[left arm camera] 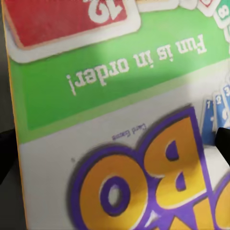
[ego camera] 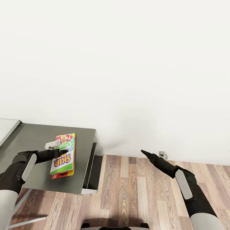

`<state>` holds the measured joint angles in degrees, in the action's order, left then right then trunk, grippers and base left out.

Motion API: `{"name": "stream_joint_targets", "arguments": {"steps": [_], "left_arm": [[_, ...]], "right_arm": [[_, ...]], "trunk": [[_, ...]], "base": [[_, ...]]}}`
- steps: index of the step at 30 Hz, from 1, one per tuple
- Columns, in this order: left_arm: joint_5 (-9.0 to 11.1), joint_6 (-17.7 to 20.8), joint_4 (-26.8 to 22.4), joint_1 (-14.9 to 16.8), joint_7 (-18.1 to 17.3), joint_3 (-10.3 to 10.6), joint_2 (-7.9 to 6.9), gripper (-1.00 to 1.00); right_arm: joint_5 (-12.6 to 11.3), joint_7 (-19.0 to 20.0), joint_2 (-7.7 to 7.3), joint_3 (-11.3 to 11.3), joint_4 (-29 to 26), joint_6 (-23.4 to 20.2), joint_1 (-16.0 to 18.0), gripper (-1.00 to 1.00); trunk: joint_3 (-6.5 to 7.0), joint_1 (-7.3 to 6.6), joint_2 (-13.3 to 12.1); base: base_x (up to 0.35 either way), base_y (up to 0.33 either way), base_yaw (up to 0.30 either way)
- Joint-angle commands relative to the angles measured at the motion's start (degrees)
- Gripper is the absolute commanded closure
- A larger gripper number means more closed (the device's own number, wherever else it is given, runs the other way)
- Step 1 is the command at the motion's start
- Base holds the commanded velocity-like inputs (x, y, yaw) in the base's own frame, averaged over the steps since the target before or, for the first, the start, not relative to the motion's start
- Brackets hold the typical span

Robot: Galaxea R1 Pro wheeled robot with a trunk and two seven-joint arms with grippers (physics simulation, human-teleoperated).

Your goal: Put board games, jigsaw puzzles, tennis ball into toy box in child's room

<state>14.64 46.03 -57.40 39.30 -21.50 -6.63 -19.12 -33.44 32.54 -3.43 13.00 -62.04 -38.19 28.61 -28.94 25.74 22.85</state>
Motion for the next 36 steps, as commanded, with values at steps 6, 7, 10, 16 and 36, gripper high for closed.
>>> {"name": "stream_joint_targets", "arguments": {"steps": [6,7,10,16,36], "left_arm": [[-0.23,0.38,0.89,-0.02,-0.3,-0.05,0.05,-1.0],[-0.23,0.38,0.89,-0.02,-0.3,-0.05,0.05,-1.0],[-0.23,0.38,0.89,-0.02,-0.3,-0.05,0.05,-1.0],[-0.23,0.38,0.89,-0.02,-0.3,-0.05,0.04,-1.0],[-0.23,0.39,0.89,-0.02,-0.21,-0.05,0.05,-1.0]], "right_arm": [[-0.22,0.06,0.01,0.09,-0.03,-0.43,0.04,-1.0],[-0.22,0.06,0.01,0.09,-0.02,-0.44,0.04,-1.0],[-0.22,0.06,0.01,0.09,-0.01,-0.44,0.04,-1.0],[-0.22,0.06,0.01,0.09,-0.01,-0.43,0.04,-1.0],[-0.22,0.06,0.01,0.09,-0.01,-0.41,0.04,-1.0]], "trunk": [[-0.09,0.04,0.07],[-0.09,0.04,0.07],[-0.09,0.04,0.07],[-0.09,0.04,0.07],[-0.09,0.04,0.07]], "base": [[0.0,-0.218,0.0],[0.0,-0.171,0.0],[0.0,-0.219,0.0],[0.0,-0.227,0.0],[0.0,-0.062,0.0]]}}
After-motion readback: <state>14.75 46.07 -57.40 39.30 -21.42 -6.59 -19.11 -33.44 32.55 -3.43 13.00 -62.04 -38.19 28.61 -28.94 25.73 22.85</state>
